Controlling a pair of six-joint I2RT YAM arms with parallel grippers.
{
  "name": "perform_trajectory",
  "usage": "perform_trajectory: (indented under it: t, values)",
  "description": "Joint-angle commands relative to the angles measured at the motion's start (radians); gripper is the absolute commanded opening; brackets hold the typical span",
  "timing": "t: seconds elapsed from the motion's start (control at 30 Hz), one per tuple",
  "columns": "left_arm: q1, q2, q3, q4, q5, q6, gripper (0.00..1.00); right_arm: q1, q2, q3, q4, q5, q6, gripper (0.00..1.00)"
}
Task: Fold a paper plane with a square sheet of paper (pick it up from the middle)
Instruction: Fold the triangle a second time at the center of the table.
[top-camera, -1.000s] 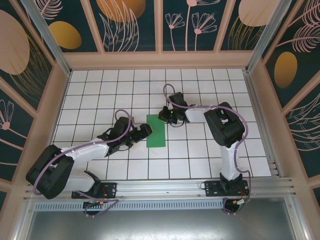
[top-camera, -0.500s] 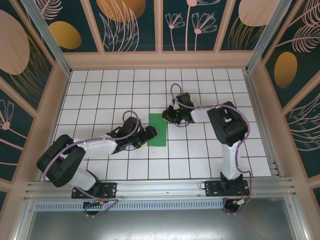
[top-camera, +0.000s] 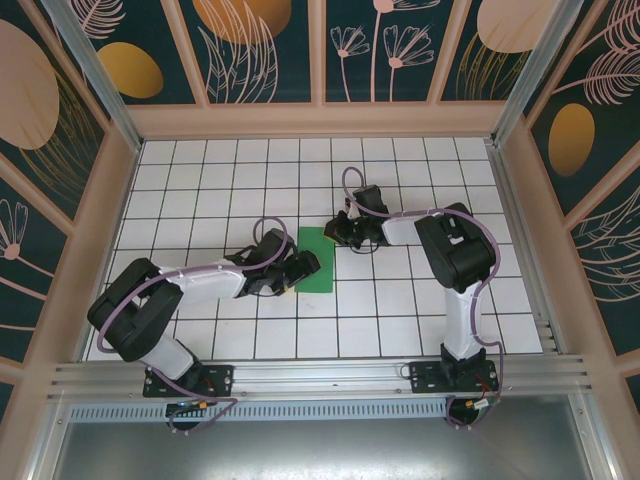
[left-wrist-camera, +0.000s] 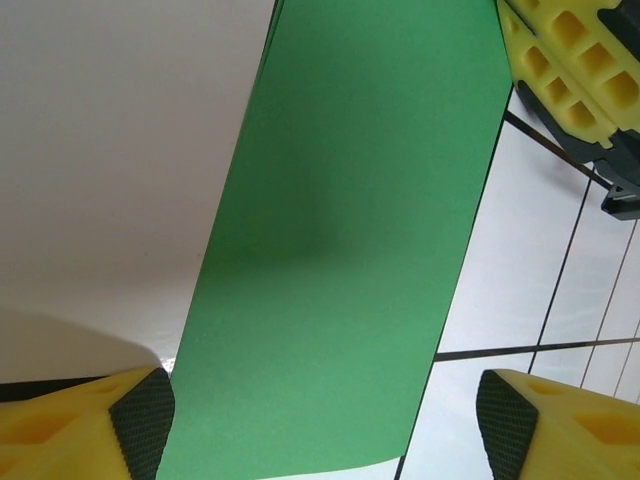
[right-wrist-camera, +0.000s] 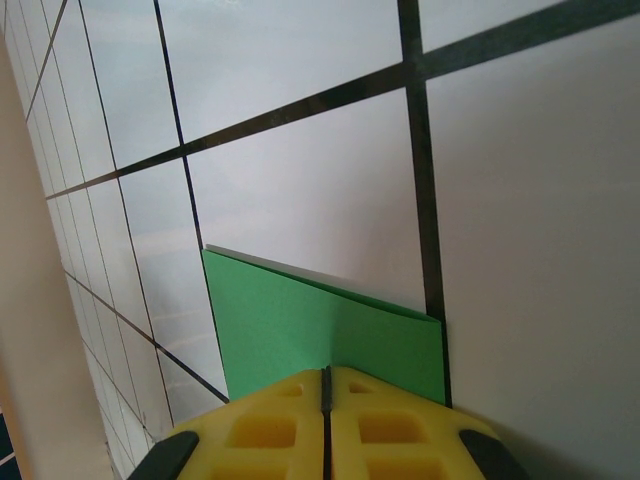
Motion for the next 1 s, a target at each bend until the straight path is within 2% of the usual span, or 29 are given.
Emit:
perform_trajectory:
  t: [0.0, 0.17, 0.43, 0.6, 0.77, 0.87, 0.97]
  values:
    - [-0.014, 0.032, 0.032, -0.071, -0.024, 0.027, 0.82, -0.025, 0.044, -0.053, -0.136, 0.078, -0.024, 0.09]
    - [-0.019, 0.052, 0.051, 0.004, 0.049, 0.051, 0.77, -0.025, 0.048, -0.055, -0.137, 0.078, -0.027, 0.09]
    - [-0.019, 0.025, 0.064, 0.048, 0.057, 0.091, 0.72, -0.026, 0.051, -0.049, -0.147, 0.078, -0.032, 0.09]
    - [-0.018, 0.005, 0.081, 0.015, 0.024, 0.132, 0.71, -0.026, 0.052, -0.052, -0.151, 0.08, -0.034, 0.09]
    - [-0.008, 0.017, 0.097, 0.044, 0.025, 0.188, 0.73, -0.025, 0.048, -0.055, -0.152, 0.08, -0.033, 0.09]
    - [0.02, 0.034, 0.117, 0.044, 0.003, 0.244, 0.75, -0.024, 0.047, -0.055, -0.154, 0.081, -0.034, 0.09]
    - [0.051, 0.052, 0.121, 0.095, 0.03, 0.303, 0.79, -0.024, 0.045, -0.055, -0.158, 0.084, -0.034, 0.09]
